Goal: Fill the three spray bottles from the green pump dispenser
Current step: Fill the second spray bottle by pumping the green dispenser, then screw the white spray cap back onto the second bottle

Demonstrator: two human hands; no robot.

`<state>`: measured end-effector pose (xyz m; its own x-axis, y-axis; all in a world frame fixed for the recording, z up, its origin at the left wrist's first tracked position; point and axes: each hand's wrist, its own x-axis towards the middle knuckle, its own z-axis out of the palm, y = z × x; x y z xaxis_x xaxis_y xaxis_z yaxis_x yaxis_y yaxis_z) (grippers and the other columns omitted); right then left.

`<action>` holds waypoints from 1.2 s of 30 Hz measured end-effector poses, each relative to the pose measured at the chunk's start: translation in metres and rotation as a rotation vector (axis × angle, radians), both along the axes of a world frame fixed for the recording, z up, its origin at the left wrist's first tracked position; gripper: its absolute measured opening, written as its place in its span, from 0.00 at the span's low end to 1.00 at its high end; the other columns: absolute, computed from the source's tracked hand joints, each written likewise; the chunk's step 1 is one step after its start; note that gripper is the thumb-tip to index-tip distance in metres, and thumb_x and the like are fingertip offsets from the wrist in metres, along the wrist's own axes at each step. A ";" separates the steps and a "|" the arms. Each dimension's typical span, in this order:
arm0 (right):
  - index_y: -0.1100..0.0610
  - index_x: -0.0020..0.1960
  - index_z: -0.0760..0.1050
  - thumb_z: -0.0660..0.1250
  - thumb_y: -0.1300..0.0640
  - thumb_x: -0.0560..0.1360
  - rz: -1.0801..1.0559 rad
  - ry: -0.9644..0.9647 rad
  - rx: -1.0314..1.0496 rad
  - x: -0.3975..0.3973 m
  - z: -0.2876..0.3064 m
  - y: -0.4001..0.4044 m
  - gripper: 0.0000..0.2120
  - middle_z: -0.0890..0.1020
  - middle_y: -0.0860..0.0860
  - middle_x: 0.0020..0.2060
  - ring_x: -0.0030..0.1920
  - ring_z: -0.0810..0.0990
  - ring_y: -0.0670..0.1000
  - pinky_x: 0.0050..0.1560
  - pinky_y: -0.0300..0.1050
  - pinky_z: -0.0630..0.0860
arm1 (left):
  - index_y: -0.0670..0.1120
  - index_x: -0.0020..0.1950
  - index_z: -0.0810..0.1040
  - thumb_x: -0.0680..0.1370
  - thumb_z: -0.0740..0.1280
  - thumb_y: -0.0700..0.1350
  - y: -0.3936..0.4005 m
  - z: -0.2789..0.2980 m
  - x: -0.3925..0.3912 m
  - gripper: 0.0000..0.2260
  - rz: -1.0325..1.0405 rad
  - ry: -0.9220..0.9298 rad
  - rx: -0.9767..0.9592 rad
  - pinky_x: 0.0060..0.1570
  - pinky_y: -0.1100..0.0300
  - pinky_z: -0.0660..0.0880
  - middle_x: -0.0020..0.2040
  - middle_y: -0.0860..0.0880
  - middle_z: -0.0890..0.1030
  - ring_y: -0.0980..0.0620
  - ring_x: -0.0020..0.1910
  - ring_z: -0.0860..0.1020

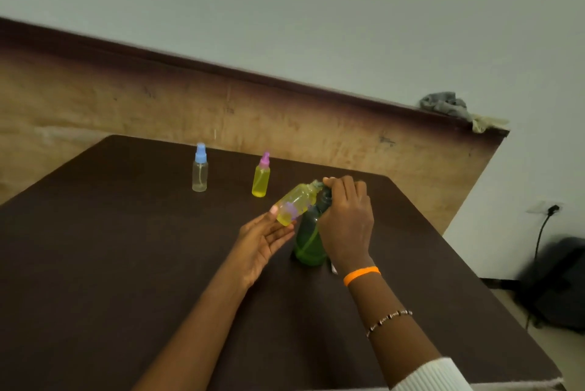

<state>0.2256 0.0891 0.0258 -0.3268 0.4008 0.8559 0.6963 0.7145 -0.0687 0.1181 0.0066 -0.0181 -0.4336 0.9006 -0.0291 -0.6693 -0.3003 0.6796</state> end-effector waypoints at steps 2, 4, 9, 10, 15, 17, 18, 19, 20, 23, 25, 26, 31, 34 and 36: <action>0.61 0.51 0.78 0.56 0.66 0.65 -0.003 -0.035 0.006 0.004 0.003 0.000 0.18 0.79 0.55 0.42 0.41 0.72 0.56 0.36 0.47 0.71 | 0.39 0.53 0.76 0.78 0.61 0.43 0.000 0.001 0.000 0.09 -0.009 0.005 0.000 0.42 0.61 0.80 0.42 0.43 0.85 0.50 0.42 0.84; 0.61 0.54 0.78 0.52 0.63 0.65 -0.004 -0.053 -0.003 0.006 0.007 -0.002 0.23 0.80 0.55 0.44 0.45 0.70 0.55 0.38 0.47 0.71 | 0.39 0.54 0.76 0.79 0.60 0.43 -0.001 0.001 0.000 0.10 -0.018 0.015 0.005 0.43 0.60 0.80 0.43 0.43 0.85 0.50 0.43 0.83; 0.63 0.56 0.78 0.60 0.66 0.63 0.042 -0.013 -0.052 0.008 0.011 -0.005 0.22 0.82 0.56 0.48 0.50 0.67 0.53 0.43 0.50 0.74 | 0.38 0.54 0.75 0.80 0.58 0.43 0.001 -0.006 -0.006 0.11 -0.028 0.000 -0.007 0.45 0.59 0.80 0.48 0.40 0.81 0.47 0.48 0.80; 0.63 0.57 0.78 0.62 0.67 0.63 0.065 -0.001 -0.066 0.009 0.013 -0.005 0.23 0.82 0.56 0.49 0.51 0.66 0.54 0.44 0.51 0.75 | 0.37 0.53 0.75 0.80 0.58 0.43 0.002 -0.006 -0.006 0.11 -0.029 -0.029 0.002 0.45 0.59 0.81 0.48 0.40 0.81 0.47 0.48 0.80; 0.61 0.66 0.71 0.62 0.70 0.66 0.110 0.187 -0.142 0.019 0.015 -0.010 0.28 0.78 0.55 0.59 0.56 0.65 0.53 0.53 0.49 0.71 | 0.35 0.51 0.75 0.81 0.56 0.43 0.003 -0.005 -0.008 0.13 -0.020 -0.180 0.063 0.43 0.57 0.81 0.41 0.39 0.83 0.48 0.42 0.84; 0.60 0.61 0.73 0.59 0.70 0.65 0.115 0.310 -0.153 0.026 0.008 -0.013 0.25 0.77 0.54 0.56 0.54 0.66 0.53 0.52 0.47 0.70 | 0.35 0.52 0.75 0.81 0.56 0.44 0.003 -0.005 -0.008 0.13 -0.014 -0.217 0.081 0.41 0.58 0.81 0.41 0.39 0.84 0.49 0.42 0.84; 0.60 0.58 0.74 0.58 0.71 0.64 0.110 0.353 -0.183 0.029 0.002 -0.015 0.23 0.77 0.54 0.54 0.53 0.67 0.53 0.50 0.48 0.70 | 0.36 0.53 0.75 0.81 0.56 0.44 0.003 -0.005 -0.008 0.13 -0.016 -0.230 0.090 0.40 0.58 0.81 0.41 0.39 0.84 0.49 0.42 0.84; 0.60 0.55 0.74 0.59 0.72 0.65 0.098 0.372 -0.235 0.032 -0.006 -0.017 0.21 0.77 0.53 0.52 0.52 0.67 0.54 0.47 0.48 0.70 | 0.36 0.53 0.74 0.81 0.56 0.44 0.004 -0.005 -0.008 0.13 -0.017 -0.241 0.097 0.40 0.58 0.81 0.41 0.39 0.84 0.49 0.42 0.84; 0.59 0.53 0.75 0.60 0.72 0.66 0.079 0.364 -0.305 0.034 -0.014 -0.018 0.18 0.77 0.53 0.51 0.52 0.68 0.54 0.45 0.46 0.69 | 0.36 0.53 0.74 0.81 0.56 0.45 0.004 -0.005 -0.008 0.14 -0.018 -0.254 0.104 0.39 0.59 0.81 0.41 0.39 0.84 0.49 0.42 0.84; 0.57 0.52 0.75 0.63 0.71 0.71 0.031 0.236 -0.532 0.038 -0.038 -0.016 0.14 0.77 0.52 0.51 0.55 0.69 0.52 0.41 0.38 0.64 | 0.37 0.54 0.75 0.80 0.56 0.45 0.004 -0.005 -0.009 0.14 -0.027 -0.276 0.113 0.40 0.58 0.81 0.43 0.39 0.84 0.49 0.42 0.84; 0.57 0.57 0.74 0.64 0.67 0.74 0.015 0.141 -0.620 0.039 -0.048 -0.014 0.13 0.76 0.52 0.55 0.57 0.68 0.51 0.44 0.39 0.67 | 0.37 0.53 0.75 0.80 0.56 0.46 0.004 -0.003 -0.008 0.13 -0.034 -0.291 0.120 0.41 0.58 0.81 0.43 0.39 0.84 0.49 0.43 0.84; 0.58 0.59 0.74 0.64 0.64 0.75 0.000 0.098 -0.645 0.040 -0.052 -0.013 0.13 0.76 0.52 0.56 0.58 0.68 0.52 0.47 0.41 0.69 | 0.37 0.53 0.75 0.80 0.56 0.46 0.003 -0.003 -0.008 0.13 -0.039 -0.298 0.122 0.41 0.58 0.81 0.43 0.39 0.84 0.49 0.43 0.84; 0.58 0.59 0.74 0.64 0.60 0.76 -0.038 -0.034 -0.751 0.041 -0.067 -0.009 0.12 0.73 0.53 0.56 0.58 0.69 0.53 0.48 0.44 0.71 | 0.37 0.54 0.75 0.80 0.57 0.46 0.004 -0.002 -0.010 0.13 -0.031 -0.332 0.134 0.39 0.58 0.81 0.43 0.38 0.84 0.49 0.42 0.84; 0.59 0.57 0.74 0.66 0.64 0.73 -0.016 -0.019 -0.762 0.041 -0.073 -0.006 0.13 0.73 0.55 0.53 0.54 0.73 0.55 0.47 0.46 0.72 | 0.38 0.53 0.75 0.80 0.57 0.46 0.005 -0.004 -0.012 0.13 -0.026 -0.348 0.148 0.38 0.58 0.81 0.43 0.38 0.84 0.50 0.41 0.84; 0.59 0.55 0.75 0.68 0.64 0.72 -0.006 0.022 -0.766 0.040 -0.074 -0.004 0.12 0.73 0.54 0.52 0.52 0.74 0.55 0.46 0.44 0.71 | 0.38 0.54 0.75 0.80 0.58 0.46 0.006 -0.005 -0.013 0.13 -0.029 -0.336 0.144 0.38 0.59 0.81 0.43 0.38 0.84 0.51 0.41 0.84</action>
<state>0.2657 0.0849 -0.0484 -0.3087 0.8866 0.3445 0.6924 0.4578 -0.5577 0.1052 0.0125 -0.0228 -0.3957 0.9176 -0.0375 -0.8578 -0.3547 0.3721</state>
